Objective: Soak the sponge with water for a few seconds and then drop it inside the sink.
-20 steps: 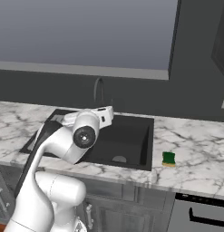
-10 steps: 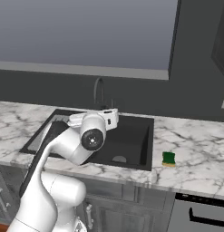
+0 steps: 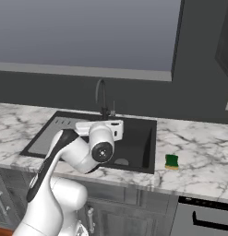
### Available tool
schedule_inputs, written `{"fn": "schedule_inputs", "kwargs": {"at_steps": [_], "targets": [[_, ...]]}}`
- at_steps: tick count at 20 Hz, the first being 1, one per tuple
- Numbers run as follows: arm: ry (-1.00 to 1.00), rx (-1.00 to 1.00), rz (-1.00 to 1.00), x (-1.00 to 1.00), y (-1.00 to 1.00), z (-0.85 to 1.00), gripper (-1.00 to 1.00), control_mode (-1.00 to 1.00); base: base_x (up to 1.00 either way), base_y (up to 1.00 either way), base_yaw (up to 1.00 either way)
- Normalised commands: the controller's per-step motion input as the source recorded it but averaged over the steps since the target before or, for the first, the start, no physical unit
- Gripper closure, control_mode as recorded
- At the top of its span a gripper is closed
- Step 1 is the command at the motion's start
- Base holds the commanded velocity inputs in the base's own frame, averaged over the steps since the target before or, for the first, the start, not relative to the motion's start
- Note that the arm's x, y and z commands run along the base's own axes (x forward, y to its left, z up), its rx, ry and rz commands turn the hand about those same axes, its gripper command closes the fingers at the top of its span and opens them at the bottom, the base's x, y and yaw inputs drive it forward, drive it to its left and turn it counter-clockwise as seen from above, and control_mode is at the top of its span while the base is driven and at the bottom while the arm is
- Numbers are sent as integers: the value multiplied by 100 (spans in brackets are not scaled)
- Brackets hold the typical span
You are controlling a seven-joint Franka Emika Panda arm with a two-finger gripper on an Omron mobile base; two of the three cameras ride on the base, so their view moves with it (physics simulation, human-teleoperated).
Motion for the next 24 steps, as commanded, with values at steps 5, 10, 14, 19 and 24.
{"fn": "schedule_inputs", "kwargs": {"at_steps": [5,10,14,19,24], "targets": [[0,3,4,21,0,-2,-100,-100,0,0,0],[0,1,6,29,1,0,-100,-100,0,0,0],[-2,0,9,24,0,0,-100,-100,0,0,0],[-1,0,10,24,0,-2,-100,-100,0,0,0],[-1,0,8,25,0,-7,-100,-100,0,0,0]]}}
